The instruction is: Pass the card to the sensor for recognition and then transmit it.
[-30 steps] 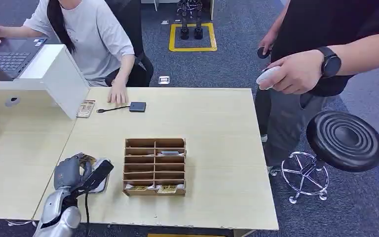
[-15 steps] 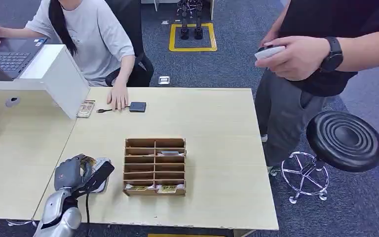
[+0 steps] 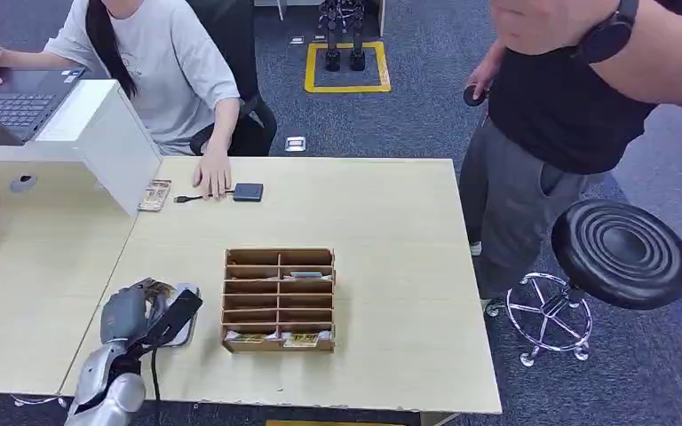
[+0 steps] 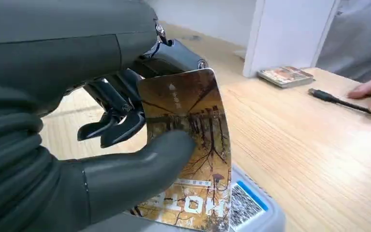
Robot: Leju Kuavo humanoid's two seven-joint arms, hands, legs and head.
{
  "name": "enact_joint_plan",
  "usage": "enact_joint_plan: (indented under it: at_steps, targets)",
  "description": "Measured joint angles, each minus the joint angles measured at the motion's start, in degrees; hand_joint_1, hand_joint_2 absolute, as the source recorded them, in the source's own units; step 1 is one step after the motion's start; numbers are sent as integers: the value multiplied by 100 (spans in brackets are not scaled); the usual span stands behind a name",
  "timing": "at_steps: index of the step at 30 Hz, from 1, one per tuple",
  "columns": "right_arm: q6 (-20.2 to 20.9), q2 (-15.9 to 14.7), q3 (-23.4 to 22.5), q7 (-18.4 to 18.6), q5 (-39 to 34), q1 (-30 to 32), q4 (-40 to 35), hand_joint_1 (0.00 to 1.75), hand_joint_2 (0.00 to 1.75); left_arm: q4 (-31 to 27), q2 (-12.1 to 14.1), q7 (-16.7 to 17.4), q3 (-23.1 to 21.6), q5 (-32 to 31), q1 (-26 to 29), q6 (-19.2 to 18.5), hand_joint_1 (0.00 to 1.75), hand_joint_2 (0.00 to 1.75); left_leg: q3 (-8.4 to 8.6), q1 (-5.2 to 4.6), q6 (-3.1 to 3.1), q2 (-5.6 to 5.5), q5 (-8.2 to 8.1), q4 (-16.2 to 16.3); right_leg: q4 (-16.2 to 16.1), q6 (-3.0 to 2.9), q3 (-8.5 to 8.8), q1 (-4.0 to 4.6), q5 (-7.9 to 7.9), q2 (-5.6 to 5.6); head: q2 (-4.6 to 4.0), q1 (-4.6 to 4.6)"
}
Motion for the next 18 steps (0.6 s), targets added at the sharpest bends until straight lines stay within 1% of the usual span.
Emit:
enact_joint_plan:
  at_steps: [3, 5, 6, 8, 10, 12, 15, 18]
  targets:
    - [-18, 0, 0, -39, 9, 1, 0, 0, 175, -238, -68, -743, 63, 1410, 63, -240, 175, 175, 0, 0, 0, 0, 0, 0, 0, 0, -1, 0, 0, 0, 2, 0]
    - [-33, 0, 0, -61, 53, 0, 0, 0, 175, -444, -127, -1123, 118, 2219, 73, -302, 175, 175, -3, 1, 1, 0, 4, 1, 0, 0, -6, 1, 1, 0, 0, 0]
    - [-42, 0, 0, -68, 67, -1, -2, 0, 175, -578, -151, -1305, 155, 2656, 68, -347, 175, 175, -5, 1, -1, 1, 5, 1, 0, -1, -9, 1, 2, 1, 2, 2]
    - [-50, 0, 0, -79, 109, -1, -2, 0, 175, -851, -190, -1510, 227, 3204, 7, -367, 175, 175, -7, 1, 0, 0, 6, 2, 0, -1, -10, 1, 3, 0, 2, 2]
    - [-48, 0, 0, -83, 133, -11, -2, 0, 175, -1090, -208, -1656, 297, 3430, -109, -345, 175, 175, -9, 1, 0, 0, 7, 2, 0, -3, -10, 2, 5, 0, 2, 0]
    - [-39, 0, 2, -83, 173, -24, -11, 0, 175, -1261, -203, -1726, 345, 3495, -247, -304, 175, 175, -9, 1, 0, -2, 7, 2, 0, -4, -10, 2, 6, 0, 0, 2]
    - [-11, 0, 4, -41, 210, -50, -24, 0, 175, -1421, -181, -1842, 455, 3605, -409, -183, 175, 175, -8, 2, 0, 1, 8, 2, 0, -5, -11, 2, 7, 2, 0, 2]
    - [18, 0, 7, -22, 219, -67, -35, 0, 175, -1497, -159, -1890, 542, 3660, -516, -140, 175, 175, -9, 2, 0, 0, 8, 2, 0, -5, -11, 3, 6, 2, 2, 0]
